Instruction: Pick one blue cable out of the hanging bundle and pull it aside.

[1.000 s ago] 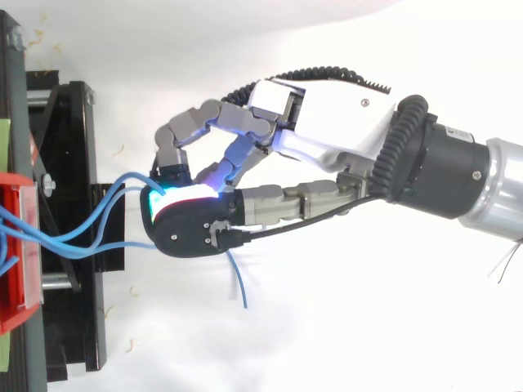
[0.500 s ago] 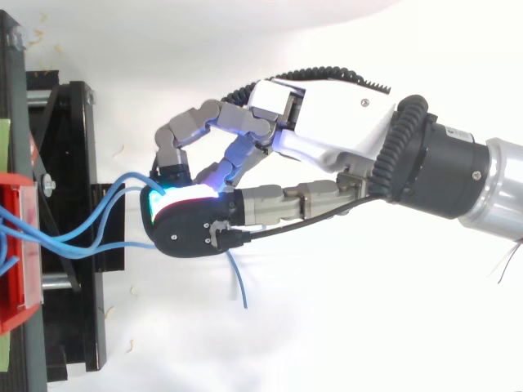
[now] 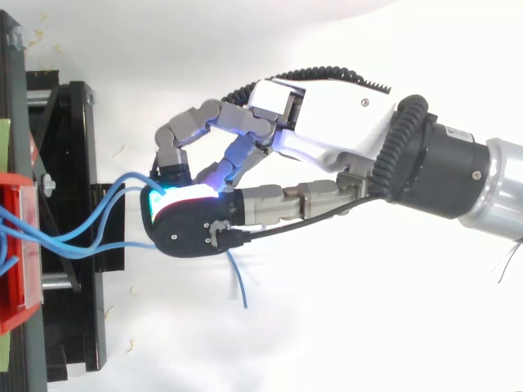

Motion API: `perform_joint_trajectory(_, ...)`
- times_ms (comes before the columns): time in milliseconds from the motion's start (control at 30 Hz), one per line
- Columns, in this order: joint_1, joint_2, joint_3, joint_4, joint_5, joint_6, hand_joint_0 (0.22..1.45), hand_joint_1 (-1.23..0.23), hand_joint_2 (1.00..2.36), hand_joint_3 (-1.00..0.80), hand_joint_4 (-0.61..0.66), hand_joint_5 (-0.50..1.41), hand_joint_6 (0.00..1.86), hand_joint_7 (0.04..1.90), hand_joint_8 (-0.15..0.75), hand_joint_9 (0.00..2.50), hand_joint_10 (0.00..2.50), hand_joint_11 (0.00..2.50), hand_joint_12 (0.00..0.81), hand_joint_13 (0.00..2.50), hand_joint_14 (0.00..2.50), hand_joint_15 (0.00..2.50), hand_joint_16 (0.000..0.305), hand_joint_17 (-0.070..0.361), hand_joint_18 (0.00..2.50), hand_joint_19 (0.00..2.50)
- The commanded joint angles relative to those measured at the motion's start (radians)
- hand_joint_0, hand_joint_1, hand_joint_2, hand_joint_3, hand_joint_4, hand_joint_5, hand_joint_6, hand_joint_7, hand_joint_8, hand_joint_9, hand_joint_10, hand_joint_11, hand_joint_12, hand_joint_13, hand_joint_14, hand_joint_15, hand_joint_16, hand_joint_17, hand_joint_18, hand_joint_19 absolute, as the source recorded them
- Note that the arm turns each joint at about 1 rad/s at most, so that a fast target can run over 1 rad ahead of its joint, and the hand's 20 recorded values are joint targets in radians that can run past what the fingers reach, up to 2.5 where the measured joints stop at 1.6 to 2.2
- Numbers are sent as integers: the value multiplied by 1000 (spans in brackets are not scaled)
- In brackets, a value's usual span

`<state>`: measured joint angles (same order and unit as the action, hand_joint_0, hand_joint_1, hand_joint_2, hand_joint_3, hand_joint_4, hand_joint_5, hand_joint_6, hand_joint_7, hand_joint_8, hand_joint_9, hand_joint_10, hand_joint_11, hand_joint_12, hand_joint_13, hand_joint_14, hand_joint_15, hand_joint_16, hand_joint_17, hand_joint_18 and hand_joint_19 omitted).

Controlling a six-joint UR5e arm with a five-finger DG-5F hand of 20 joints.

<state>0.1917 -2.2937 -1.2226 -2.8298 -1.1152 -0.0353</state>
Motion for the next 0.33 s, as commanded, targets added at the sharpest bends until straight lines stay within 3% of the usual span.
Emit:
perform_joint_trajectory(0,0,0,0,0,0,0,614,-817,1210,132,-283,-93,924,1378,309,1148,21,728,413,900,19,596,55,125,804,557)
perform_joint_trajectory(300,0,-1,0,0,0,0,615,-816,1209,132,-284,-93,924,1382,307,1150,19,730,415,897,20,594,55,125,802,558)
